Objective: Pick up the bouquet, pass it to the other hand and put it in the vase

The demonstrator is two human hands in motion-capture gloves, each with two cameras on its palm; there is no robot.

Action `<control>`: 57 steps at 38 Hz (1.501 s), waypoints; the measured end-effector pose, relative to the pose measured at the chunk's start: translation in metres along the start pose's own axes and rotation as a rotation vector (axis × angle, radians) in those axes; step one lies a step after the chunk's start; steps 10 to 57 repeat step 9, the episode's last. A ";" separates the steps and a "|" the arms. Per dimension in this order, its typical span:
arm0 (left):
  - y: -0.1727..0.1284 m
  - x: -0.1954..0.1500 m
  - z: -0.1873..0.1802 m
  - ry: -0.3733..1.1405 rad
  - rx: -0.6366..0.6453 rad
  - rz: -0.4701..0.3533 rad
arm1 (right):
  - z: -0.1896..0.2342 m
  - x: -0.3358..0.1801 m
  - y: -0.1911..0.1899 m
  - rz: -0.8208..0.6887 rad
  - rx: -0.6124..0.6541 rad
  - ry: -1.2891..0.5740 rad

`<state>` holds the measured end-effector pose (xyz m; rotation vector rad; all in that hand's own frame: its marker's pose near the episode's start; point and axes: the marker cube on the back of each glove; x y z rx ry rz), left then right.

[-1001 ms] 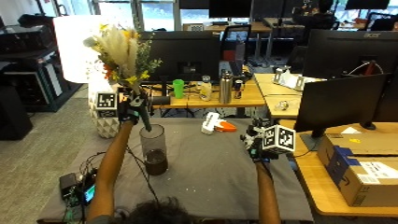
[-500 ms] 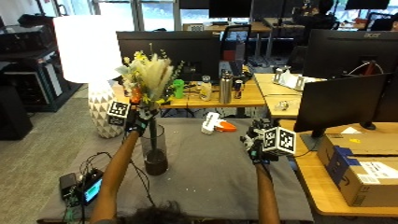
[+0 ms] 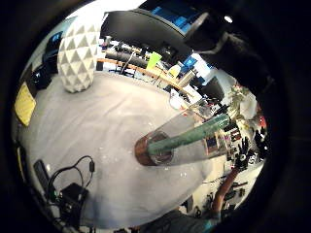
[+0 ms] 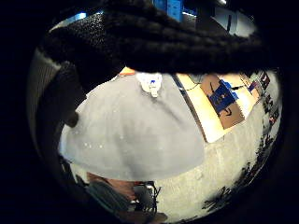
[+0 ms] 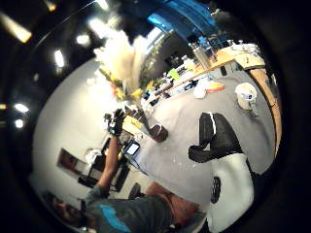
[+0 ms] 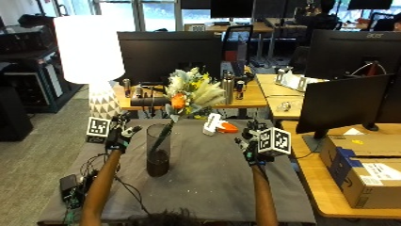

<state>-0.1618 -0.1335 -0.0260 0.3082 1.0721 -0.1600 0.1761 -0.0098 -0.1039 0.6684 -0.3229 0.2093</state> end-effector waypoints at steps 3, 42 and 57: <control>0.014 -0.003 -0.010 -0.003 0.024 0.016 | 0.004 -0.007 0.001 -0.013 -0.008 -0.011; 0.035 0.002 -0.029 0.025 0.048 0.211 | 0.010 -0.019 0.002 -0.038 -0.008 -0.028; 0.035 0.002 -0.029 0.025 0.048 0.211 | 0.010 -0.019 0.002 -0.038 -0.008 -0.028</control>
